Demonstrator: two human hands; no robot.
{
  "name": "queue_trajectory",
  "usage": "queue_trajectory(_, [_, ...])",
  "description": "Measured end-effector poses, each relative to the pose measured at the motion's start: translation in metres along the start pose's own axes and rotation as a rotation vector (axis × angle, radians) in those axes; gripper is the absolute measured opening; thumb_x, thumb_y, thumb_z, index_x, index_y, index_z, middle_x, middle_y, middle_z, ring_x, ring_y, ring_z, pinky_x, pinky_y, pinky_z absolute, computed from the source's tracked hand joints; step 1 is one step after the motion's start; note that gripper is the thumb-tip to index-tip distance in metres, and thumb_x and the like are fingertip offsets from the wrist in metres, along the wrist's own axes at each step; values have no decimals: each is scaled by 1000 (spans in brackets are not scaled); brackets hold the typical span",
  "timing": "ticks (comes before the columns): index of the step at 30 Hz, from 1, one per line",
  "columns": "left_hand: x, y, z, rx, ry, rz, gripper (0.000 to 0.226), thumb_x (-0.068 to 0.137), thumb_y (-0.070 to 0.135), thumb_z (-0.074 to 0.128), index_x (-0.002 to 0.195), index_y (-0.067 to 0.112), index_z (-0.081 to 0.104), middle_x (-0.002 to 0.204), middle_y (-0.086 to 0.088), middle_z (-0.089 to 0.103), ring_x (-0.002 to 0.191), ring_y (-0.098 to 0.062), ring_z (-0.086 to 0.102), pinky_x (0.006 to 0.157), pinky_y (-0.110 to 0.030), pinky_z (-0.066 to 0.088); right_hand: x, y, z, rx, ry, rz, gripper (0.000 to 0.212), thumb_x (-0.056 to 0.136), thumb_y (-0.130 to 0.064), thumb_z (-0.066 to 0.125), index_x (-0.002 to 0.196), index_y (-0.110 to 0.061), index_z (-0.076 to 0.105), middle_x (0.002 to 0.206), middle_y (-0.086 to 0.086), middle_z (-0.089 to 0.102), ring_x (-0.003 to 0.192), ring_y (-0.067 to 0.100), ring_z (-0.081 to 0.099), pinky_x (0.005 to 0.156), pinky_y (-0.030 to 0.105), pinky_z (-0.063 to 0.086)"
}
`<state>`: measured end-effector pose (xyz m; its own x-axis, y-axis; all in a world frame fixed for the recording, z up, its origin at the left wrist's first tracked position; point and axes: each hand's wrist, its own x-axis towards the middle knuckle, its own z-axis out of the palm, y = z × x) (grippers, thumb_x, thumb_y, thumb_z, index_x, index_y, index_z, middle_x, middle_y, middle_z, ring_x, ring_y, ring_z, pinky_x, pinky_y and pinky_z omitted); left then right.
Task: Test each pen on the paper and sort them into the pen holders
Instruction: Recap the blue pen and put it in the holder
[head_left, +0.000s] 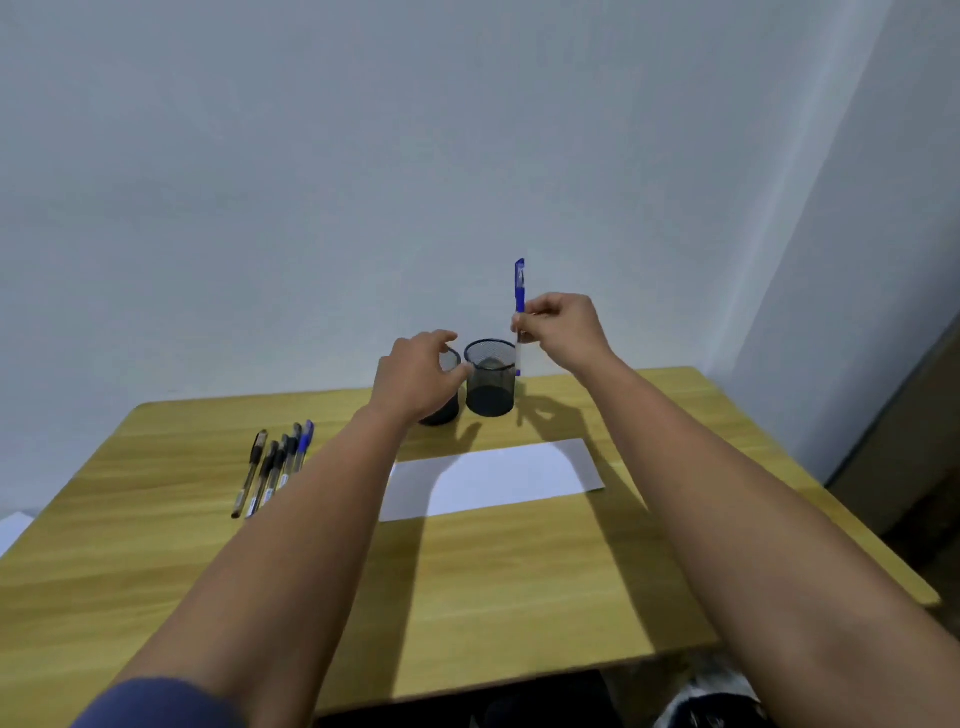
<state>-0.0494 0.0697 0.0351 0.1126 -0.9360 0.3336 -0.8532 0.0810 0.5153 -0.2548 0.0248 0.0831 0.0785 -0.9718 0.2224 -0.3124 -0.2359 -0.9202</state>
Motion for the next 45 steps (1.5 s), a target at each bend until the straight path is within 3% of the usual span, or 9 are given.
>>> queue_trajectory(5, [42,2,31,271,-89,83,81,79,73,63,144,26,49,141,1,58,134,-29,44,100,-49,36,49,19,14,-126,91,-43,17,89,-11,80,80,-22,70,78,-2,76,76,18,77,79,29,59])
queue_trajectory(11, [74,2,56,504,-97,91,72,68,91,52,92,22,56,89,3,62,108,-27,52,86,-45,34,67,50,37,-260,106,20,15,81,-20,78,72,-25,67,71,-10,71,77,16,71,81,35,58])
queue_trajectory(14, [80,2,65,547,-112,80,75,63,94,49,84,23,60,78,5,58,103,-25,50,86,-45,33,69,59,45,-324,101,49,16,80,-28,77,69,-27,66,75,-9,74,89,21,74,93,46,59])
queue_trajectory(18, [82,3,73,507,-75,62,72,60,94,50,79,25,63,71,6,57,99,-24,50,84,-44,32,69,67,50,-392,101,59,15,82,-30,76,71,-27,66,79,-9,72,93,23,72,96,46,57])
queue_trajectory(22, [81,7,80,445,-36,37,72,56,92,54,83,26,65,75,6,61,102,-24,52,84,-44,31,69,72,49,-393,112,90,10,84,-27,77,76,-28,70,85,-10,73,98,24,73,98,45,57])
queue_trajectory(27, [82,5,83,403,-40,-1,75,51,93,54,87,28,63,78,6,63,101,-23,53,85,-45,32,69,75,49,-383,126,102,25,84,-23,74,66,-34,61,98,-5,81,102,25,73,97,45,58])
queue_trajectory(31, [82,7,81,407,-84,-44,75,51,92,59,88,27,62,83,6,64,100,-23,54,89,-47,33,67,76,48,-330,129,91,7,85,-22,73,85,-29,76,99,-3,81,102,25,74,99,46,58])
queue_trajectory(41, [68,15,56,356,-70,-12,79,55,92,59,95,24,51,93,5,66,106,-27,55,83,-45,36,51,36,35,-253,191,-12,20,88,-25,72,105,-21,82,101,-6,81,103,19,75,99,45,58])
queue_trajectory(45, [44,11,14,293,2,-13,84,73,90,48,123,24,62,118,4,70,118,-27,56,89,-45,45,33,4,42,-185,197,-90,15,90,-23,70,97,-18,83,90,-7,79,94,16,75,88,34,60])
